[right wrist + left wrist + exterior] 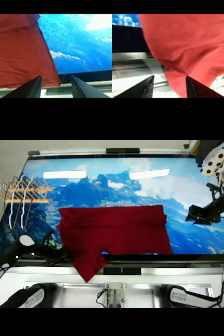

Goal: Fold the shirts.

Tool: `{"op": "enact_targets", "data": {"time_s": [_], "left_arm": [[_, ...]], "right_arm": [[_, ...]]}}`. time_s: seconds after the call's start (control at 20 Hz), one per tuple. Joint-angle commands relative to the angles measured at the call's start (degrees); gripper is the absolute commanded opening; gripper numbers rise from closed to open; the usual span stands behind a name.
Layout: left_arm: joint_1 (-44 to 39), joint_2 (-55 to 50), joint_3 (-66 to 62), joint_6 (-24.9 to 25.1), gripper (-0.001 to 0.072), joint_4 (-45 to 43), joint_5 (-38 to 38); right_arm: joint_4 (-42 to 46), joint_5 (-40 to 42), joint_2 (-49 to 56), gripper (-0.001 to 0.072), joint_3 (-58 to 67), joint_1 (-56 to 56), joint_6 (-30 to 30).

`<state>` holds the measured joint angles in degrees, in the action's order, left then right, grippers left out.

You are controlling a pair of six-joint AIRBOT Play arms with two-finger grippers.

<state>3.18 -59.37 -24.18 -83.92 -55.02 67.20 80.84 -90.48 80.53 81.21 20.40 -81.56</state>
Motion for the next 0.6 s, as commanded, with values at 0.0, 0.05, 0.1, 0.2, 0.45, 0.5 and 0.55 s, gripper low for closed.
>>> {"op": "enact_targets", "data": {"time_s": [0.0, 0.05, 0.1, 0.2, 0.45, 0.5, 0.55], "left_arm": [[-4.4, -0.3, 0.8, -3.0, 0.0438, 0.2, -4.9], [-5.2, -0.7, 0.7, -3.7, 0.0362, 0.2, -5.4], [-5.7, -1.1, 0.7, -3.7, 0.0315, 0.2, -5.5], [-5.7, -1.9, 0.7, -3.6, 0.021, 0.2, -5.5], [-5.7, -1.9, 0.6, -1.2, 0.0034, 0.2, -3.8], [-5.7, -1.9, 0.6, -1.2, 0.0034, 0.2, -3.5], [-5.7, -1.9, 0.6, -1.2, 0.0034, 0.2, -3.5]], "right_arm": [[0.6, -0.1, 0.0, 0.0503, -1.1, 0.1, 0.1], [0.1, -0.6, 0.0, 0.0517, -3.3, 0.1, 0.7], [-0.6, -0.6, 0.0, 0.0553, -6.4, 0.2, 1.5], [-1.2, 0.3, 0.0, 0.0635, -14.9, 0.2, 2.8], [-2.2, 7.6, 0.0, 0.0634, -29.2, 0.1, 4.2], [-2.8, 9.0, 0.0, 0.0634, -30.4, 0.1, 4.3], [-3.6, 10.3, 0.0, 0.0634, -31.3, 0.1, 4.3]]}}
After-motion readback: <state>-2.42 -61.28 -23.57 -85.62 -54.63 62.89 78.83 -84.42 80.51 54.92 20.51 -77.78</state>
